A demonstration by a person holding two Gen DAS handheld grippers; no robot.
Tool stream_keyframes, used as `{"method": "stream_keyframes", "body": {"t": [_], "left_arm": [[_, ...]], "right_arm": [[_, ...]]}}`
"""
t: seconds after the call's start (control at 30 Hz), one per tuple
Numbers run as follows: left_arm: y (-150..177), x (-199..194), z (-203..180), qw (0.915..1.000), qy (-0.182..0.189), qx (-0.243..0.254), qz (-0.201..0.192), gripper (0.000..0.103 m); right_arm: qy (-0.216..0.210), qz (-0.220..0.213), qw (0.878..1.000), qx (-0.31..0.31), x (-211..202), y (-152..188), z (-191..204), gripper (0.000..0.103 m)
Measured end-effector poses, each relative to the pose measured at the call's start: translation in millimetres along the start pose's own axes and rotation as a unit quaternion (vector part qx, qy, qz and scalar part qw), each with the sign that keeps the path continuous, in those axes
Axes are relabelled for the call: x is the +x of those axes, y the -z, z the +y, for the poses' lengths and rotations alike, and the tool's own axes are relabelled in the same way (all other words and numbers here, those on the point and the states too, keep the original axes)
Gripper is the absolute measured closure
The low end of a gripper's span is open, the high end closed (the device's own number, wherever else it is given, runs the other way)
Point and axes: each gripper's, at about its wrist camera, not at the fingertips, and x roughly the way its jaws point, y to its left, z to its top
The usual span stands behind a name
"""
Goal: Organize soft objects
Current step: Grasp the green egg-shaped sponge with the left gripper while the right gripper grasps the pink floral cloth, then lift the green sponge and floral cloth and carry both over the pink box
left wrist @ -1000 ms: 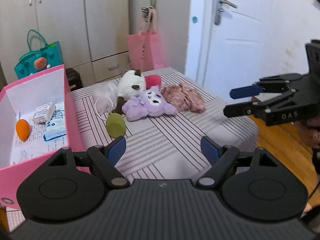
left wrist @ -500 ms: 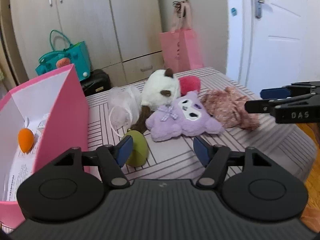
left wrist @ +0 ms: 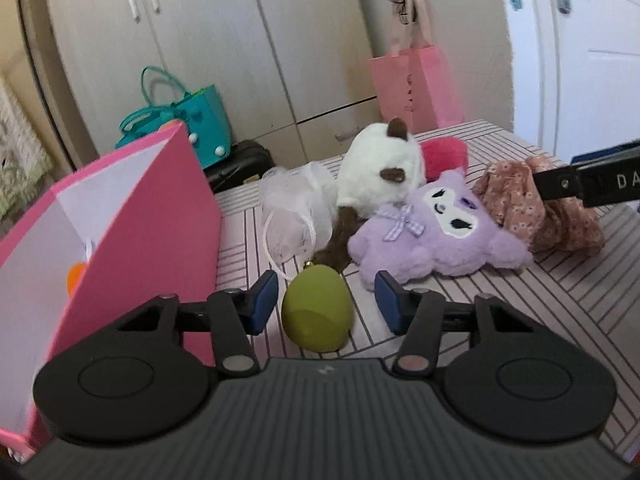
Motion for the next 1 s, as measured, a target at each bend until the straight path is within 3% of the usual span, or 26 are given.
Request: {"method": "stream_keyframes", "body": {"t": [0.33,0.4,0.43,0.47,0.5,0.53,0.67,1.0], "left_arm": [[7.2,18.1,6.7,0.9995,-0.005,-0.025,0.019,0.057],[8.0,17.9,7.1,0.9995,0.001,-0.028,0.016,0.064],[8.9,17.3,6.2,0.9996,-0.001,-0.025,0.013,0.065],[9.5,17.3,5.3,0.9997,-0.003,-0.02,0.011,0.066],[10.3,16.5,4.6,0.9998,-0.004,-0.016,0.009,0.067],[10.9,15.9,5.2,0.9998,-0.004,-0.02,0.008,0.067],[11.0,12.7,10.5,0.999,0.008,-0.042,0.011,0.068],[13.9,-7.7,9.6,0.9989,0.019,-0.043,-0.005,0.067]], "right_arm": [[0.008,0.046,0.998,-0.04,22.5,10.7,10.7,0.019],[0.006,0.045,0.998,-0.037,23.2,14.1,9.9,0.019],[0.003,0.042,0.998,-0.037,21.2,14.7,10.1,0.032],[-0.006,0.037,0.999,-0.039,18.7,15.2,9.9,0.069],[-0.019,0.029,0.999,-0.035,15.3,15.0,9.1,0.087],[-0.027,0.023,0.999,-0.032,11.4,15.4,8.5,0.091],[-0.021,0.009,0.999,-0.045,-2.8,18.0,9.5,0.092],[-0.016,-0.016,0.999,-0.024,-33.1,15.9,3.2,0.091]]}}
